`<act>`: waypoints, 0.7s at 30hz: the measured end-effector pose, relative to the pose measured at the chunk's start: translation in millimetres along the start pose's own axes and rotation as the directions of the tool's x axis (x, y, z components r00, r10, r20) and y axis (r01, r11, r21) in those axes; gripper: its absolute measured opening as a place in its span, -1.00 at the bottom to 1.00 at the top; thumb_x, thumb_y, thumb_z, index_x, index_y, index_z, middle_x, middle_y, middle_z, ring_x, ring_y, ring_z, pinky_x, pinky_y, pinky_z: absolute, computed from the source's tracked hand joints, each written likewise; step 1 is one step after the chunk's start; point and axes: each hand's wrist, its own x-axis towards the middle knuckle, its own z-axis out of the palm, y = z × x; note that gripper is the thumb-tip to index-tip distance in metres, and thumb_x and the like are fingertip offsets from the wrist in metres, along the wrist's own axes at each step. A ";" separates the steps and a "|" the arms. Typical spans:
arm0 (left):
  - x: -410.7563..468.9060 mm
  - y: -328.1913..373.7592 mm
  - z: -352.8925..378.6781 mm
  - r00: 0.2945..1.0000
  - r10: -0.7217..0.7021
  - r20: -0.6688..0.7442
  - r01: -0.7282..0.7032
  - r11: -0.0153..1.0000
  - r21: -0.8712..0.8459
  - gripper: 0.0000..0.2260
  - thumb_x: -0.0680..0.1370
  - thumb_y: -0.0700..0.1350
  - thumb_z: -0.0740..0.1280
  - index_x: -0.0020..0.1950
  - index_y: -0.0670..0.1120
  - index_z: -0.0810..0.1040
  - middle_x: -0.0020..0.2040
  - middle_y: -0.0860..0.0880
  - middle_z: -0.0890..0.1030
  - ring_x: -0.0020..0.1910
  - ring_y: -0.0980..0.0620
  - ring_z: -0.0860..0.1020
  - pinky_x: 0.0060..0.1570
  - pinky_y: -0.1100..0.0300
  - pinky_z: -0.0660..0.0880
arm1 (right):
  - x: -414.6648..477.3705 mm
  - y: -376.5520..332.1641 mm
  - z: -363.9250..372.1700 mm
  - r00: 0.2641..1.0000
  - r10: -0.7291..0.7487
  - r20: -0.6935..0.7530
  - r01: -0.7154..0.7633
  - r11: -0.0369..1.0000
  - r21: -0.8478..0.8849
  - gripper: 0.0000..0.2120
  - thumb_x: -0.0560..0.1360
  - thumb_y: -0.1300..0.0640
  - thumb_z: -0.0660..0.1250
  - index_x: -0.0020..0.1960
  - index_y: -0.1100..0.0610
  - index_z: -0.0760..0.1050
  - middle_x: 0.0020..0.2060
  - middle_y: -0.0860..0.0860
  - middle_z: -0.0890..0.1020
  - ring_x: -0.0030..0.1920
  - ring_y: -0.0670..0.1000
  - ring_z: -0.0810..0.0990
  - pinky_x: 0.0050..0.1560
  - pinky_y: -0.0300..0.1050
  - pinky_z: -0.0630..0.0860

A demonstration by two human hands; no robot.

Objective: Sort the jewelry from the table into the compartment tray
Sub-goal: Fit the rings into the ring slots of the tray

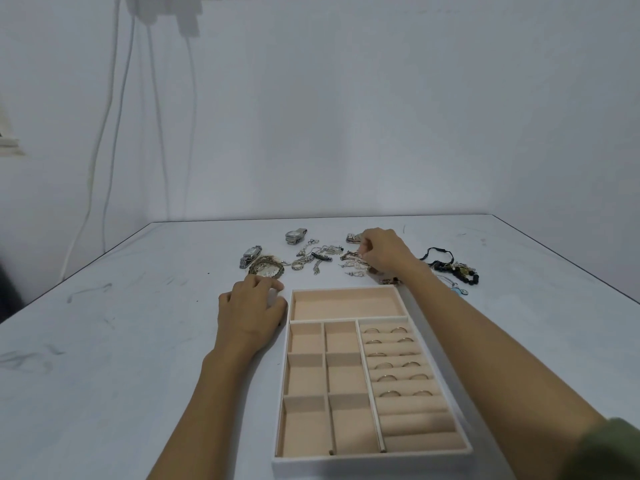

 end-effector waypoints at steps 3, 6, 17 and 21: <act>0.1 0.2 0.1 1.000 -0.003 0.004 0.003 1.000 0.001 -0.52 0.39 0.08 -0.01 0.20 0.06 0.51 0.20 0.05 0.47 0.23 0.02 0.39 0.22 0.10 0.19 | -3.0 2.5 -4.9 0.997 -0.008 0.073 0.014 0.996 -0.083 -0.86 0.44 0.31 0.11 -0.25 0.21 0.39 -0.27 0.13 0.55 -0.20 0.13 0.49 -0.24 -0.08 0.43; -0.1 0.5 -0.1 1.000 -0.004 0.005 0.004 1.000 0.001 -0.52 0.39 0.08 0.00 0.19 0.06 0.51 0.20 0.05 0.47 0.23 0.02 0.39 0.22 0.10 0.18 | -7.5 -0.8 -6.0 0.999 0.011 0.052 -0.006 0.995 -0.095 -0.79 0.45 0.29 0.12 -0.34 0.10 0.29 -0.37 0.00 0.40 -0.29 0.03 0.36 -0.37 -0.18 0.24; 1.2 0.4 0.4 1.000 -0.007 -0.021 0.007 1.000 -0.002 -0.75 0.57 -0.05 0.17 0.22 0.06 0.50 0.22 0.04 0.46 0.25 0.02 0.38 0.23 0.11 0.17 | -1.3 -10.1 13.5 1.000 -0.023 0.009 0.023 0.993 -0.115 -0.81 0.55 0.20 0.28 0.05 -0.01 0.62 0.08 0.01 0.58 0.10 0.05 0.55 -0.08 -0.13 0.42; 0.1 1.7 -0.2 1.000 -0.007 -0.026 0.007 1.000 -0.004 -0.75 0.57 -0.06 0.18 0.21 0.05 0.50 0.22 0.05 0.45 0.25 0.03 0.38 0.24 0.11 0.17 | -0.6 -10.2 11.5 0.999 -0.027 0.029 0.030 0.995 -0.098 -0.91 0.51 0.21 0.33 0.00 0.07 0.55 -0.01 -0.01 0.59 0.08 0.03 0.53 -0.09 -0.14 0.34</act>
